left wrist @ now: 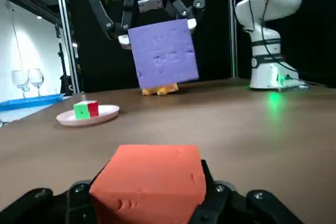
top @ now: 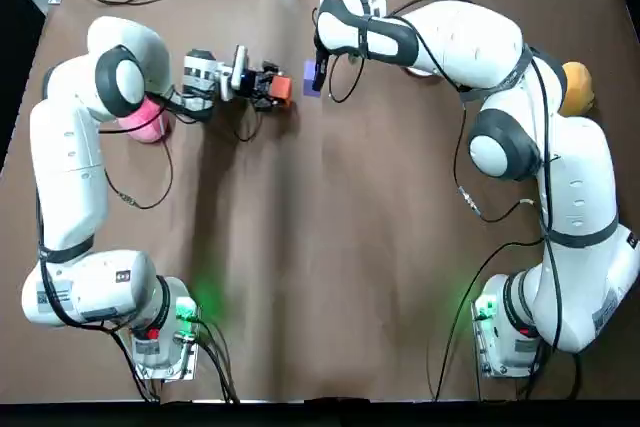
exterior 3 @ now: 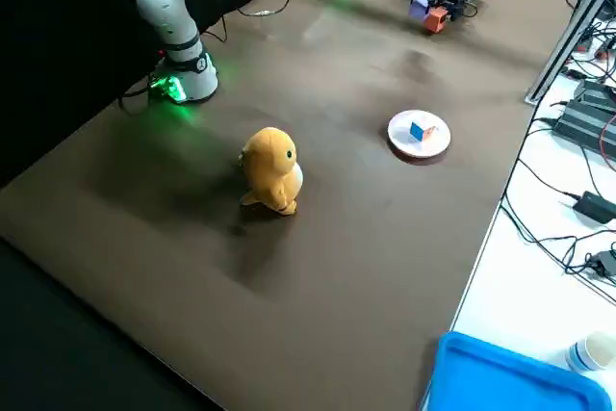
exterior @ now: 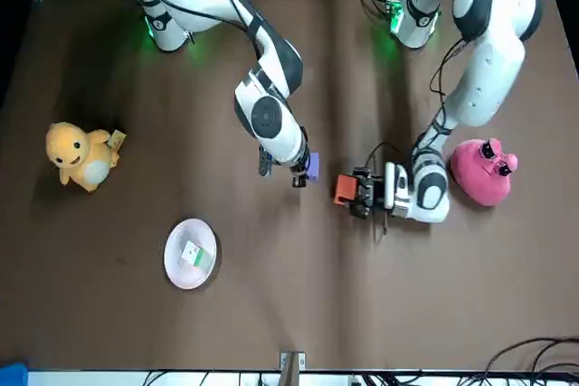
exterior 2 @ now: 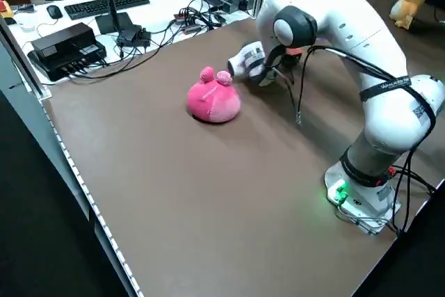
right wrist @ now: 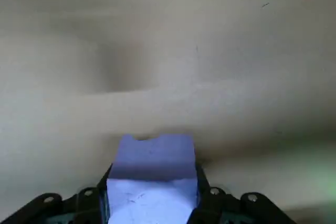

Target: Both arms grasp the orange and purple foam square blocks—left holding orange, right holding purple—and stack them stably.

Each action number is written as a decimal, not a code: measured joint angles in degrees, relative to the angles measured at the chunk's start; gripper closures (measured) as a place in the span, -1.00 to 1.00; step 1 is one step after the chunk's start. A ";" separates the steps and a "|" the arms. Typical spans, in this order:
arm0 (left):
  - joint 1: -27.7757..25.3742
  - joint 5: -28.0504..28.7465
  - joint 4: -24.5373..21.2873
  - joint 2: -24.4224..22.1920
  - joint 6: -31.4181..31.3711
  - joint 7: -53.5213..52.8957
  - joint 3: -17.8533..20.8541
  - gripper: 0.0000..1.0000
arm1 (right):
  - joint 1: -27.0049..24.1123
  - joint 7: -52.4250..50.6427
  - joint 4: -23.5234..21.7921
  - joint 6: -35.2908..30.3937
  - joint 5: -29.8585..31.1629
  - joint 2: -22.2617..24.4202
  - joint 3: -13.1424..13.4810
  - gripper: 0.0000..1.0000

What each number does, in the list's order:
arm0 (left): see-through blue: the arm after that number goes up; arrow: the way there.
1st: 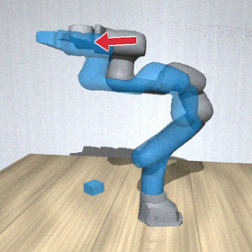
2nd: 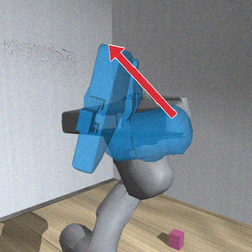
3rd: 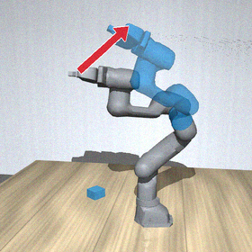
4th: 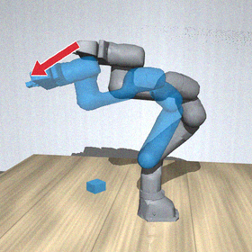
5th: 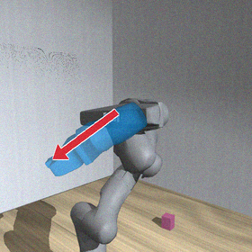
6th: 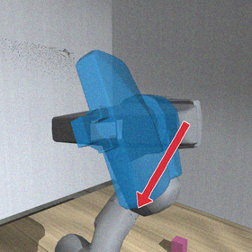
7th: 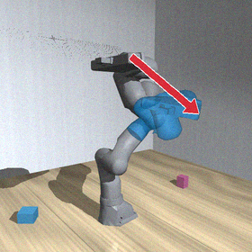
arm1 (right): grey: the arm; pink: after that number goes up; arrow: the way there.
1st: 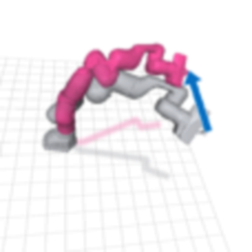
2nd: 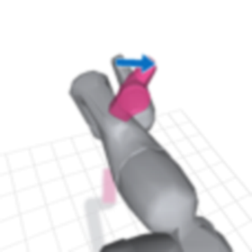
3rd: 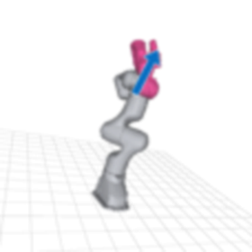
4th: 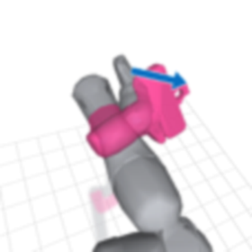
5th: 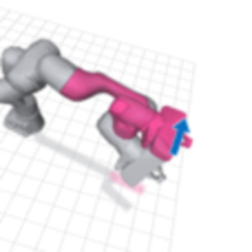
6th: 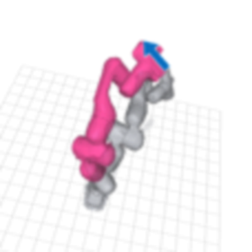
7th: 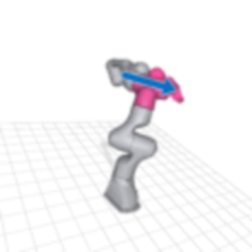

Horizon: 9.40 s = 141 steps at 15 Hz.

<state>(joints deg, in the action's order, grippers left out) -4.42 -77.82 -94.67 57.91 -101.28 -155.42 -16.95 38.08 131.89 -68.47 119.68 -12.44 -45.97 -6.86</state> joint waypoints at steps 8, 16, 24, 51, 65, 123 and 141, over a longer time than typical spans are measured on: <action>14.15 -13.76 1.43 0.05 -6.70 -0.15 0.06 -0.28 | 0.00 0.18 -0.08 -0.15 0.00 -0.08 0.10 -0.17; 14.31 -13.78 2.95 2.79 -8.24 -0.27 0.46 -0.28 | -0.11 0.05 -0.31 -0.20 1.17 -0.66 0.66 -0.17; 14.71 -13.78 3.76 3.30 -8.57 -0.27 0.61 -0.28 | -1.72 -3.26 -1.49 -0.21 1.46 -1.08 1.10 -0.17; 14.76 -13.78 3.81 3.30 -8.56 -0.23 0.67 -0.28 | -0.63 -1.65 -2.64 3.34 1.59 -2.90 0.88 -0.17; 14.76 -13.78 3.82 3.31 -8.56 -0.23 0.68 -0.28 | -0.55 -1.75 -2.63 3.34 1.59 -2.90 0.88 -0.17; 10.77 -13.74 3.83 3.06 -8.23 -0.02 0.93 -1.00 | -0.61 -2.14 -2.26 6.08 2.55 -3.55 1.23 -1.00; 4.38 -3.06 3.14 -3.27 -8.01 -0.08 1.88 -1.00 | -1.16 -2.14 -1.11 4.57 2.81 -3.37 1.17 -1.00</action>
<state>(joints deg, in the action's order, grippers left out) -0.04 -80.88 -91.53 54.64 -109.29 -155.50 -15.07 36.92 129.75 -69.58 124.25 -9.64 -49.33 -5.68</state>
